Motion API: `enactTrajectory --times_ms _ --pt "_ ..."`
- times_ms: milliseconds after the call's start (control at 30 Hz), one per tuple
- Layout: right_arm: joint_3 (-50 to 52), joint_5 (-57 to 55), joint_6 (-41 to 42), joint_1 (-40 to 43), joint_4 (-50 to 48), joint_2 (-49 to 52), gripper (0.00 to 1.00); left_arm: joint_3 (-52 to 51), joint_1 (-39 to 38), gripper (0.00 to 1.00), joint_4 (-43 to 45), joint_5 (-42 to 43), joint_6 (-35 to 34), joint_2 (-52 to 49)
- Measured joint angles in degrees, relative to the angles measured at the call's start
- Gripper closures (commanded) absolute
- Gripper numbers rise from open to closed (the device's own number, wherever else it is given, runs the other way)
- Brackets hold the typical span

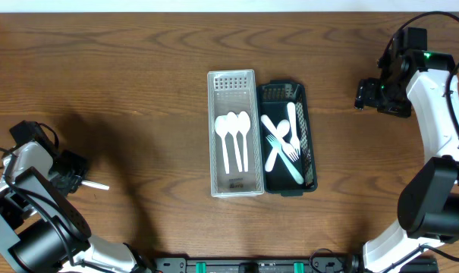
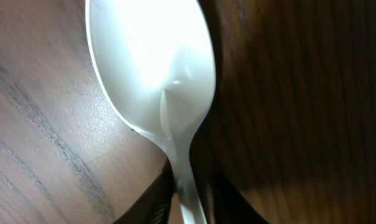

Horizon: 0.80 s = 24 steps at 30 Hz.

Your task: Pack container

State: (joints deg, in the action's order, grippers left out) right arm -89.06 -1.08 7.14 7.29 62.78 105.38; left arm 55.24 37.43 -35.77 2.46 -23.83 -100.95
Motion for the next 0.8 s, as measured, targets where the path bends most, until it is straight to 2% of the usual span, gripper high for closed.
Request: enactTrajectory --times_ms 67,200,633,800 --pt "0.0 0.0 0.0 0.0 0.0 0.0 0.22 0.0 0.0 0.89 0.0 0.2 -0.3 0.0" --pt "0.0 0.0 0.0 0.0 0.0 0.0 0.22 0.0 0.0 0.94 -0.2 0.2 -0.1 0.0" --pt "0.0 0.0 0.0 0.0 0.2 0.0 0.22 0.0 -0.1 0.94 -0.4 1.0 0.1 0.2" --pt "0.0 0.0 0.0 0.0 0.2 0.0 0.22 -0.2 -3.7 0.94 -3.0 3.5 0.8 3.8"
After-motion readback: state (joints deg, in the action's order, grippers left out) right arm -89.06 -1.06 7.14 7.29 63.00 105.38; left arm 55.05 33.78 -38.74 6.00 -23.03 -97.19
